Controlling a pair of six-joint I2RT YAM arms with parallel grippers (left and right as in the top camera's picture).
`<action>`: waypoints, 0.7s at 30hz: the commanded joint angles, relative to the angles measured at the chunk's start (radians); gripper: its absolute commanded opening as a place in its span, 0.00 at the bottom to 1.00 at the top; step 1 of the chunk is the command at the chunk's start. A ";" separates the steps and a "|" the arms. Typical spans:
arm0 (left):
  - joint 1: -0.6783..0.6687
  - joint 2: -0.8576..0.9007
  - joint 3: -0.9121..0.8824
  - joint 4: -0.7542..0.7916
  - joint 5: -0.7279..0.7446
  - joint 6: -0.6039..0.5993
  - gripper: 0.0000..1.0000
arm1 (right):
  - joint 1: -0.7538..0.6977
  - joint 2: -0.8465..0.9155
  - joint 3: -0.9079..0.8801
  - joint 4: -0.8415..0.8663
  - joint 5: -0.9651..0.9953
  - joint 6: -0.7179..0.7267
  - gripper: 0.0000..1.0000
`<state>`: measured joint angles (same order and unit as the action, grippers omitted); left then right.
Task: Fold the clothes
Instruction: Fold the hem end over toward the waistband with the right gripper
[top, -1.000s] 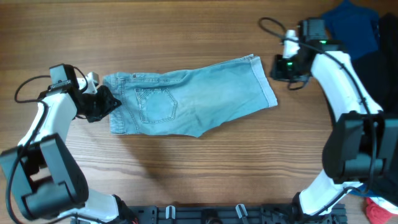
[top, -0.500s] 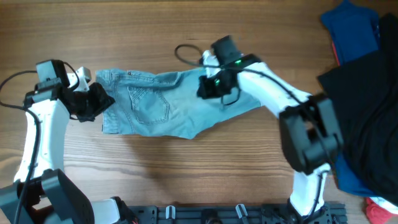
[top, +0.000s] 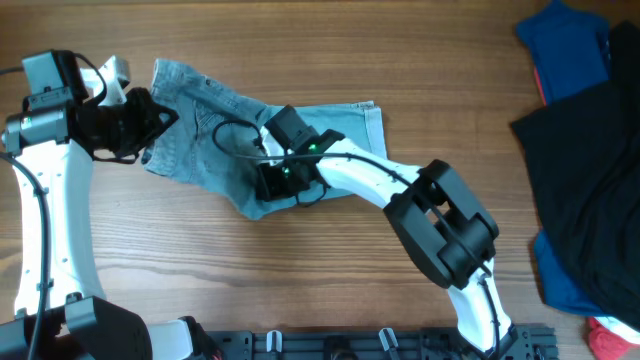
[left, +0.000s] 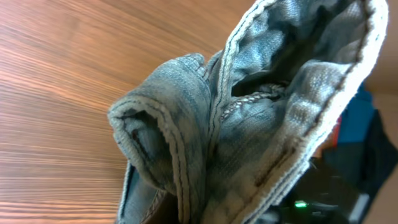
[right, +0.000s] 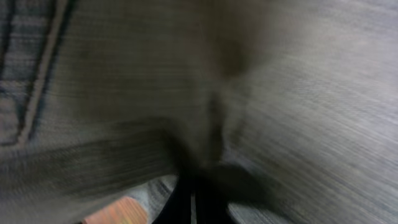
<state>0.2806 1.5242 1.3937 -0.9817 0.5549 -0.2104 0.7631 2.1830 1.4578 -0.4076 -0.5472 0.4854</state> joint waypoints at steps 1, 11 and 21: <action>-0.048 -0.029 0.047 0.000 0.126 -0.068 0.04 | 0.029 0.034 0.013 0.057 -0.005 0.079 0.04; -0.169 -0.028 0.047 -0.002 0.125 -0.113 0.04 | 0.035 0.033 0.013 0.100 0.006 0.094 0.04; -0.187 -0.028 0.047 -0.029 0.034 -0.108 0.04 | -0.180 -0.292 0.014 -0.291 0.414 -0.036 0.04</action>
<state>0.1005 1.5238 1.4094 -1.0145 0.5732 -0.3031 0.6666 2.0144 1.4605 -0.6449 -0.3332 0.4896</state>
